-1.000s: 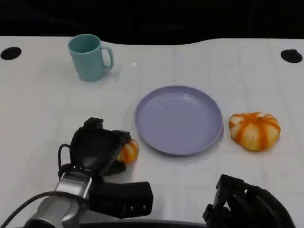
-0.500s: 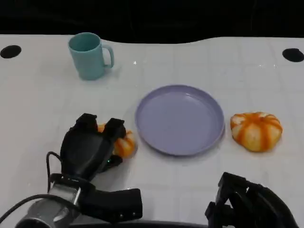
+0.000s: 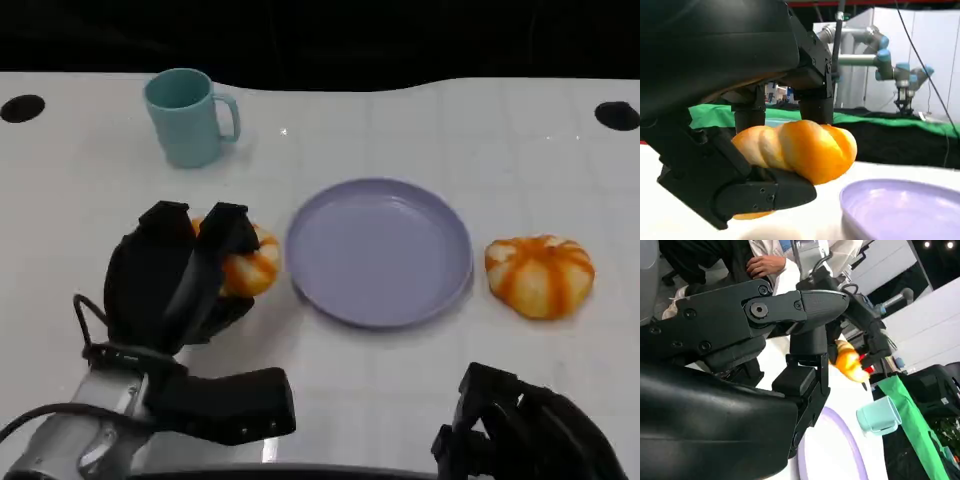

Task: Grasp the bread from the table and place it into the plate.

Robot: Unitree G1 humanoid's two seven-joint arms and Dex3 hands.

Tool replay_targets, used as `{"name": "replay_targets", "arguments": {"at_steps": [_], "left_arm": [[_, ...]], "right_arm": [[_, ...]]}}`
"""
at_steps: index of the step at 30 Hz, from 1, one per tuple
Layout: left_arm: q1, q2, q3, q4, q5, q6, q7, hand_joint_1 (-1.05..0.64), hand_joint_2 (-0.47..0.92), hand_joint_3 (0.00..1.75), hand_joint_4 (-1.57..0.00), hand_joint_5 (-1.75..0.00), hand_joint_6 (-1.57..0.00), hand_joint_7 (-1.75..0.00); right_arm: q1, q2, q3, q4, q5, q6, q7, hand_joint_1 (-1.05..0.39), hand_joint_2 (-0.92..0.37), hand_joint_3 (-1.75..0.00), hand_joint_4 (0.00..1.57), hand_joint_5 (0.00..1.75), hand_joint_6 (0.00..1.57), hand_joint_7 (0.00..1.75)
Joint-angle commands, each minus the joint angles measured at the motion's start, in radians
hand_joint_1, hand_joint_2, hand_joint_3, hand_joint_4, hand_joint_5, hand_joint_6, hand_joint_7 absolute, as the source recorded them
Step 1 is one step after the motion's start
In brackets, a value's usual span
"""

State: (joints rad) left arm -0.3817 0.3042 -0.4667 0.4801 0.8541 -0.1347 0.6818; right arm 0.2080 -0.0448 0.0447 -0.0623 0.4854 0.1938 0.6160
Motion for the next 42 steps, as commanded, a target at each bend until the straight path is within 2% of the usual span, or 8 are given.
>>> {"name": "replay_targets", "arguments": {"at_steps": [1,6,15,27,33,37,38,42], "left_arm": [[-0.017,0.013,0.021,-0.078,-0.003,0.001,-0.063,-0.17,0.36,1.12,-0.92,-1.75,-0.69,-1.75],[-0.085,-0.029,0.015,-0.107,-0.003,-0.006,-0.130,-0.16,0.23,1.30,-0.94,-1.75,-0.71,-1.75],[-0.196,-0.119,-0.024,0.046,-0.019,-0.076,-0.158,-0.16,0.27,1.32,-0.96,-1.75,-0.74,-1.75],[-0.338,-0.228,-0.069,0.328,-0.053,-0.162,-0.189,-0.18,0.35,1.19,-0.94,-1.75,-0.73,-1.74],[-0.407,-0.273,-0.076,0.462,-0.078,-0.187,-0.236,-0.19,0.47,0.99,-0.91,-1.75,-0.73,-1.67],[-0.434,-0.293,-0.066,0.508,-0.115,-0.179,-0.326,-0.22,0.63,0.57,-0.80,-1.71,-0.95,-0.85],[-0.439,-0.293,-0.069,0.512,-0.116,-0.171,-0.349,-0.25,0.74,0.38,-0.75,-1.52,-0.94,-0.61],[-0.442,-0.284,-0.086,0.503,-0.104,-0.145,-0.394,-0.30,0.87,0.09,-0.64,-1.28,-0.79,-0.17]], "right_arm": [[-0.002,-0.007,-0.003,-0.002,0.002,0.001,-0.003,-0.72,-0.92,-0.23,0.85,1.62,0.76,1.37],[-0.003,-0.008,-0.003,0.006,0.006,-0.006,0.010,-0.71,-0.92,-0.23,0.84,1.62,0.75,1.37],[0.001,-0.009,-0.004,0.007,0.004,-0.008,0.012,-0.72,-0.92,-0.22,0.84,1.62,0.75,1.37],[0.000,-0.017,-0.008,0.016,0.006,-0.009,0.025,-0.71,-0.92,-0.23,0.85,1.61,0.75,1.37],[0.003,-0.016,-0.004,0.004,-0.001,-0.003,0.016,-0.72,-0.92,-0.23,0.85,1.62,0.76,1.36],[0.004,-0.012,-0.001,0.004,-0.003,-0.009,0.015,-0.71,-0.92,-0.23,0.85,1.62,0.76,1.36],[0.004,-0.010,-0.001,0.005,-0.004,-0.012,0.016,-0.71,-0.92,-0.22,0.85,1.62,0.76,1.36],[0.001,-0.009,0.001,0.012,0.000,-0.018,0.025,-0.71,-0.92,-0.23,0.85,1.61,0.76,1.36]]}}
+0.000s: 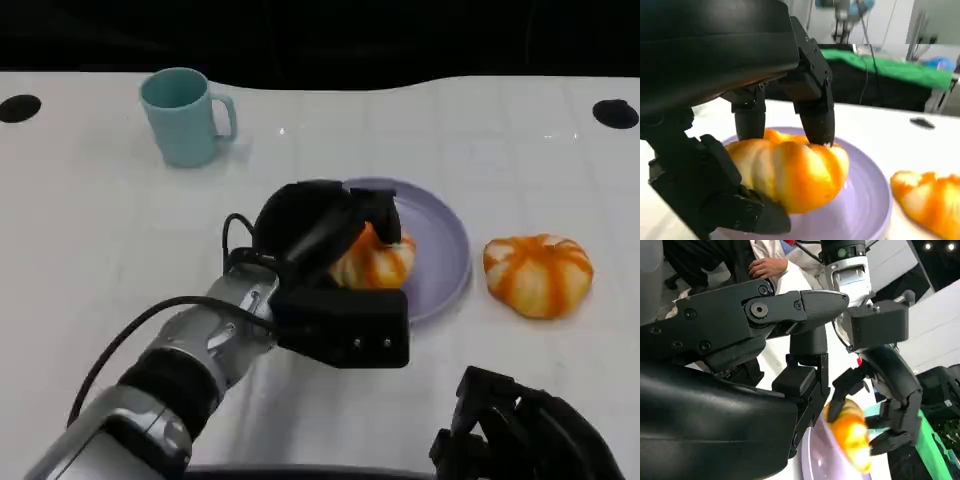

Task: Grasp the bread from the table and place it into the plate.

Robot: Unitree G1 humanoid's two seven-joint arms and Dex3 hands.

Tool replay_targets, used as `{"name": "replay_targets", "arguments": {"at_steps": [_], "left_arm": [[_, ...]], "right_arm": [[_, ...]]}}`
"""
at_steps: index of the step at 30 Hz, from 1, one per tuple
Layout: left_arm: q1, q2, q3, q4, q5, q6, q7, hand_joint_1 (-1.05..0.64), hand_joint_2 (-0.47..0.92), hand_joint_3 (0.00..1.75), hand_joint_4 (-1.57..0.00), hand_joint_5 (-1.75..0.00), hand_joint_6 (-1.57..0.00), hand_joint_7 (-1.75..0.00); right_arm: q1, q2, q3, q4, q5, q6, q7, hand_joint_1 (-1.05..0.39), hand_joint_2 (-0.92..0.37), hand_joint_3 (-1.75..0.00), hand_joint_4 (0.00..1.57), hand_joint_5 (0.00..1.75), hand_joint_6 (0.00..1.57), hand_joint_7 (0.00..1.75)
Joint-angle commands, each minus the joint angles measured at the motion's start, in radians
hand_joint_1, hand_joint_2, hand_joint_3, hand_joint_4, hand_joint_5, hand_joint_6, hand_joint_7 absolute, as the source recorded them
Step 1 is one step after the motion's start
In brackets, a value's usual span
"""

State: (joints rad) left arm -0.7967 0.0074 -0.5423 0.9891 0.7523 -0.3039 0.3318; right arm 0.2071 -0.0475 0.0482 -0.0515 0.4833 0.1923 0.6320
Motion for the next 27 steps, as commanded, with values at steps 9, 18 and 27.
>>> {"name": "replay_targets", "arguments": {"at_steps": [9,18,27], "left_arm": [[0.006,0.058,-0.044,-0.128,0.026,0.120,-0.167,-0.70,0.92,0.05,-0.29,-0.28,-0.22,0.00],[0.110,0.136,0.000,-0.328,-0.012,0.103,-0.169,-0.74,0.92,0.10,-0.34,-0.28,-0.21,-0.03],[0.320,0.200,0.145,-0.570,-0.228,0.021,-0.257,-0.69,0.92,0.07,-0.46,-0.35,-0.32,-0.06]], "right_arm": [[-0.005,-0.006,-0.003,0.015,0.002,-0.026,0.012,-0.71,-0.92,-0.23,0.85,1.60,0.75,1.36],[-0.012,-0.003,-0.005,0.021,0.002,-0.022,0.005,-0.71,-0.92,-0.23,0.85,1.62,0.76,1.37],[-0.023,0.001,-0.004,0.032,-0.001,-0.032,0.010,-0.71,-0.92,-0.24,0.85,1.62,0.75,1.38]]}}
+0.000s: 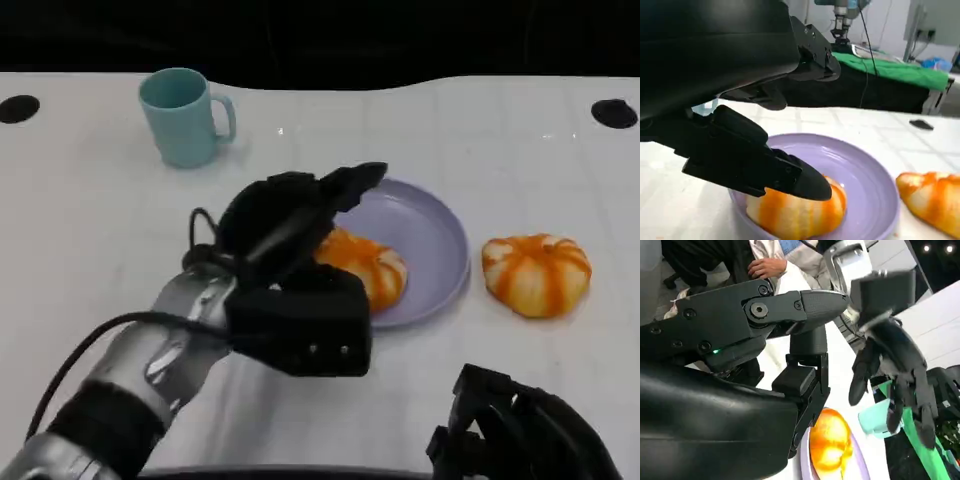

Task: Grasp the bread from the table and place it into the plate.

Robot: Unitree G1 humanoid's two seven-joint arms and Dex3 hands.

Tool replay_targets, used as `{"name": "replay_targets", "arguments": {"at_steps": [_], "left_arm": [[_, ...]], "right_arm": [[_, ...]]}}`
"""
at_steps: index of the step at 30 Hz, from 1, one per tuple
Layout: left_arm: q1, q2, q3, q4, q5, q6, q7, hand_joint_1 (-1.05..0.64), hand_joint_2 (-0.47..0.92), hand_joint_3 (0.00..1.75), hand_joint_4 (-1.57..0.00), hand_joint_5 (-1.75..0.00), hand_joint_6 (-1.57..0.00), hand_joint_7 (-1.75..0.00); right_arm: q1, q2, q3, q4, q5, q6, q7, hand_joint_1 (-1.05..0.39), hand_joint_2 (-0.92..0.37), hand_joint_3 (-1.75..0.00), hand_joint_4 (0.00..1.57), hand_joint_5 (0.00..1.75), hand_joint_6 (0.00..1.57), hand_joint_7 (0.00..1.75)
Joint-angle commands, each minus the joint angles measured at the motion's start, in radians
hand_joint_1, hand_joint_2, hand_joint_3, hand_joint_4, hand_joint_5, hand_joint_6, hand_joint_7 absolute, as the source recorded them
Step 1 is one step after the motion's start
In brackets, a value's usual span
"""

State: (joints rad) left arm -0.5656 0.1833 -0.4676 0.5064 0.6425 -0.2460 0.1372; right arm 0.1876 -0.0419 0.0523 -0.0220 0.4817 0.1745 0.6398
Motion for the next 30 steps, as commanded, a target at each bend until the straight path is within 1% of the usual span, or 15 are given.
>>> {"name": "replay_targets", "arguments": {"at_steps": [1,5,7,9,11,12,13,15,17,18,22,25,27,29,30], "left_arm": [[0.111,0.021,0.091,-0.110,-0.159,-0.042,-0.083,-0.69,0.92,0.07,-0.46,-0.35,-0.33,-0.07],[0.221,0.004,0.168,-0.226,-0.347,-0.063,-0.179,-0.67,0.92,0.08,-0.50,-0.38,-0.38,-0.08],[0.269,-0.018,0.198,-0.262,-0.438,-0.085,-0.214,-0.58,0.92,0.05,-0.55,-0.44,-0.47,-0.10],[0.322,-0.050,0.224,-0.291,-0.518,-0.097,-0.231,-0.51,0.92,0.03,-0.60,-0.58,-0.56,-0.11],[0.379,-0.083,0.248,-0.302,-0.594,-0.130,-0.247,-0.45,0.92,0.02,-0.59,-0.85,-0.64,-0.15],[0.402,-0.094,0.257,-0.300,-0.628,-0.149,-0.262,-0.44,0.92,0.06,-0.57,-1.10,-0.67,-0.25],[0.423,-0.100,0.265,-0.301,-0.665,-0.158,-0.287,-0.43,0.92,0.08,-0.54,-1.23,-0.61,-0.43],[0.466,-0.104,0.276,-0.324,-0.737,-0.135,-0.346,-0.42,0.92,0.14,-0.48,-1.52,-0.44,-0.92],[0.514,-0.104,0.287,-0.356,-0.799,-0.108,-0.398,-0.45,0.92,0.15,-0.43,-1.67,-0.37,-1.18],[0.536,-0.105,0.292,-0.370,-0.825,-0.099,-0.419,-0.48,0.92,0.14,-0.41,-1.72,-0.36,-1.32],[0.616,-0.107,0.308,-0.428,-0.919,-0.037,-0.491,-0.54,0.92,0.10,-0.43,-1.74,-0.37,-1.52],[0.655,-0.100,0.320,-0.470,-0.998,0.045,-0.551,-0.56,0.92,0.06,-0.49,-1.75,-0.38,-1.58],[0.682,-0.095,0.329,-0.490,-1.043,0.093,-0.588,-0.54,0.91,0.04,-0.56,-1.75,-0.44,-1.62],[0.705,-0.095,0.334,-0.499,-1.051,0.114,-0.606,-0.53,0.90,0.03,-0.60,-1.75,-0.47,-1.63],[0.715,-0.096,0.335,-0.501,-1.047,0.116,-0.610,-0.49,0.91,0.03,-0.61,-1.75,-0.47,-1.64]], "right_arm": [[-0.003,-0.005,-0.008,0.002,0.001,-0.014,0.001,-0.71,-0.92,-0.24,0.85,1.62,0.75,1.38],[0.007,-0.003,-0.006,-0.012,-0.001,-0.012,-0.009,-0.71,-0.92,-0.24,0.86,1.62,0.75,1.38],[0.009,-0.005,-0.006,-0.014,0.003,-0.011,-0.002,-0.71,-0.92,-0.24,0.86,1.62,0.76,1.38],[0.011,-0.006,-0.006,-0.015,0.008,-0.007,0.002,-0.72,-0.92,-0.23,0.85,1.62,0.75,1.38],[0.014,-0.007,-0.006,-0.018,0.011,-0.002,0.001,-0.72,-0.92,-0.22,0.85,1.61,0.75,1.37],[0.016,-0.008,-0.005,-0.021,0.010,-0.002,0.000,-0.72,-0.92,-0.21,0.85,1.61,0.75,1.37],[0.018,-0.008,-0.004,-0.024,0.007,-0.004,-0.002,-0.72,-0.92,-0.21,0.85,1.61,0.75,1.37],[0.022,-0.009,-0.001,-0.030,0.004,-0.005,-0.004,-0.71,-0.92,-0.22,0.85,1.60,0.76,1.36],[0.026,-0.009,0.001,-0.037,0.002,-0.005,-0.007,-0.71,-0.92,-0.23,0.85,1.60,0.76,1.36],[0.027,-0.008,0.002,-0.040,0.002,-0.003,-0.009,-0.71,-0.92,-0.23,0.85,1.60,0.76,1.37],[0.030,-0.008,0.004,-0.045,0.008,0.004,-0.008,-0.71,-0.92,-0.23,0.85,1.60,0.76,1.36],[0.033,-0.008,0.005,-0.050,0.009,0.007,-0.009,-0.71,-0.92,-0.23,0.85,1.59,0.75,1.35],[0.033,-0.009,0.003,-0.053,0.014,0.013,-0.009,-0.71,-0.92,-0.23,0.85,1.59,0.75,1.35],[0.033,-0.012,0.001,-0.056,0.016,0.022,-0.009,-0.71,-0.92,-0.22,0.85,1.59,0.75,1.35],[0.033,-0.013,-0.001,-0.057,0.016,0.024,-0.010,-0.72,-0.92,-0.22,0.86,1.59,0.75,1.35]]}}
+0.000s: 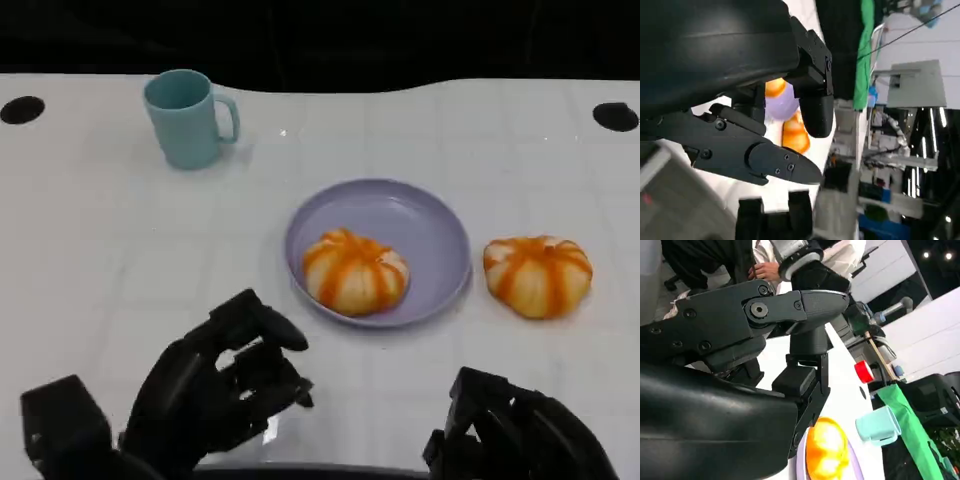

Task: Grasp the bread from the table and place it into the plate.

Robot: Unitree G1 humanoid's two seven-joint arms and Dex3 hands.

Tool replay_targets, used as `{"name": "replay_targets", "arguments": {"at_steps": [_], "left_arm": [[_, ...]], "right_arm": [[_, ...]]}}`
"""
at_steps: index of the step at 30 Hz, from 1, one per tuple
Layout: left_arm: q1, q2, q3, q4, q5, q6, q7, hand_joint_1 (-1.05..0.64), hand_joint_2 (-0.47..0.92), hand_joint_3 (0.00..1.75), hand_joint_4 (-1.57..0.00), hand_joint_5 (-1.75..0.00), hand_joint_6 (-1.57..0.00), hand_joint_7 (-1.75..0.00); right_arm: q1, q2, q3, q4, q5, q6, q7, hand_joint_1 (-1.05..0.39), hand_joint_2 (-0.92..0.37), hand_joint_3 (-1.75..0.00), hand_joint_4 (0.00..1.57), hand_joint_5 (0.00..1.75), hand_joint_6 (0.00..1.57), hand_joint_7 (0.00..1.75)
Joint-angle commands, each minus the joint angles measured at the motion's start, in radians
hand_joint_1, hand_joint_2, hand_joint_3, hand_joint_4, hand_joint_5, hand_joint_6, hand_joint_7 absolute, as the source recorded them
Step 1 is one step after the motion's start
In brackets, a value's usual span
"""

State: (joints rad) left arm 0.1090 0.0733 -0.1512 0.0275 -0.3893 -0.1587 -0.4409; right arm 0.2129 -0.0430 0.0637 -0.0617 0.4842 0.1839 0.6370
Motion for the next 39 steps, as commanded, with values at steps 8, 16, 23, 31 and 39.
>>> {"name": "replay_targets", "arguments": {"at_steps": [8,16,23,31,39], "left_arm": [[0.084,0.003,0.022,-0.013,-0.005,0.038,-0.071,-0.35,0.92,0.05,-0.65,-1.75,-0.44,-1.71],[0.092,-0.005,0.034,0.000,-0.009,0.034,-0.104,-0.38,0.92,0.05,-0.65,-1.75,-0.45,-1.69],[0.083,-0.011,0.043,0.007,-0.007,0.045,-0.110,-0.37,0.92,0.04,-0.65,-1.75,-0.45,-1.67],[0.072,-0.014,0.047,0.028,-0.007,0.041,-0.134,-0.36,0.91,0.03,-0.66,-1.75,-0.47,-1.66],[0.056,-0.014,0.061,0.052,-0.010,0.039,-0.161,-0.35,0.90,0.03,-0.66,-1.75,-0.47,-1.65]], "right_arm": [[0.009,-0.023,-0.025,-0.017,0.016,0.013,0.004,-0.71,-0.92,-0.22,0.86,1.60,0.76,1.36],[0.016,-0.027,-0.032,-0.017,0.013,0.007,0.010,-0.71,-0.92,-0.24,0.86,1.59,0.75,1.35],[0.010,-0.028,-0.037,-0.004,0.011,-0.004,0.020,-0.70,-0.92,-0.26,0.85,1.60,0.75,1.35],[0.004,-0.028,-0.047,0.011,0.009,-0.012,0.028,-0.71,-0.92,-0.25,0.85,1.61,0.74,1.35],[-0.005,-0.025,-0.049,0.030,0.005,-0.021,0.026,-0.71,-0.92,-0.24,0.86,1.61,0.75,1.35]]}}
